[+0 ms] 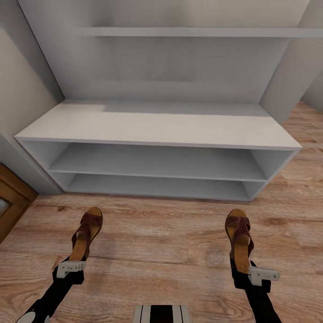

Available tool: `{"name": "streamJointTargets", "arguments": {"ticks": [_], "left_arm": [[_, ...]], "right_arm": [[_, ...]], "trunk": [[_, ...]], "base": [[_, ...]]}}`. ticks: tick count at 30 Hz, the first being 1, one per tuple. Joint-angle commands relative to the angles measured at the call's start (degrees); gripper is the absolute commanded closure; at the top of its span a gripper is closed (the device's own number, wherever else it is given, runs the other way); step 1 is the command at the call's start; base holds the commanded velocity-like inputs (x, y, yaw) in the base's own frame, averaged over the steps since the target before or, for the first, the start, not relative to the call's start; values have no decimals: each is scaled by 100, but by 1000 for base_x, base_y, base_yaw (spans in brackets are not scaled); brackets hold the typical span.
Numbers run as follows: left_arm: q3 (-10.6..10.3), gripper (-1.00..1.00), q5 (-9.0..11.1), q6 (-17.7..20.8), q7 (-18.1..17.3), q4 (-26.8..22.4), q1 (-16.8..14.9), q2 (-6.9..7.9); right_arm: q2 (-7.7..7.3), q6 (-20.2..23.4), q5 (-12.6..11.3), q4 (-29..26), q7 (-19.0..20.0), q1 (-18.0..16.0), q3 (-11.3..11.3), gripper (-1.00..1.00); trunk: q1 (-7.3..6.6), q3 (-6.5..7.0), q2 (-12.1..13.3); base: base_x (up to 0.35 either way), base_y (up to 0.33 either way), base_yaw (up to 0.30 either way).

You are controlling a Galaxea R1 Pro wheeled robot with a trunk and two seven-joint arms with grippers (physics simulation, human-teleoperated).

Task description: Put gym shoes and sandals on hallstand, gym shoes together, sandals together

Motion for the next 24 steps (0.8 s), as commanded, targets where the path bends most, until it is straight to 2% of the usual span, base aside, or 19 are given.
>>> {"name": "streamJointTargets", "arguments": {"ticks": [1,11,13,14,15,19,21,22,24], "left_arm": [[0,100,-18,-7,2,0,0,0],[-8,100,-18,16,48,0,-17,-10],[-10,100,-18,27,148,0,-29,-26],[-27,100,-16,46,390,0,-46,-62],[-49,100,-17,53,474,0,-51,-73],[-271,100,-16,108,718,0,-69,-100],[-503,100,-19,199,868,-27,-118,-148],[-503,100,-19,199,868,-27,-118,-148],[-686,100,-20,315,992,-80,-173,-219]], "right_arm": [[0,-1,-4,0,9,0,-1,100],[7,2,2,-3,-29,12,-1,100],[14,4,3,-5,-99,14,1,100],[22,6,8,-23,-246,16,6,100],[25,6,11,-30,-290,16,9,100],[42,7,22,-30,-404,11,14,100],[56,7,10,-21,-443,1,12,100],[56,7,10,-21,-443,1,12,100],[61,8,5,-17,-457,-2,11,100]], "trunk": [[0,0,0],[0,0,0],[0,0,0],[0,0,0],[0,0,0],[0,0,0],[0,0,0],[0,0,0],[0,0,0]], "base": [[0,0,0],[0,0,0],[0,0,0],[0,0,0],[0,0,0],[0,0,0],[0,0,0],[0,0,0],[0,0,0]]}}
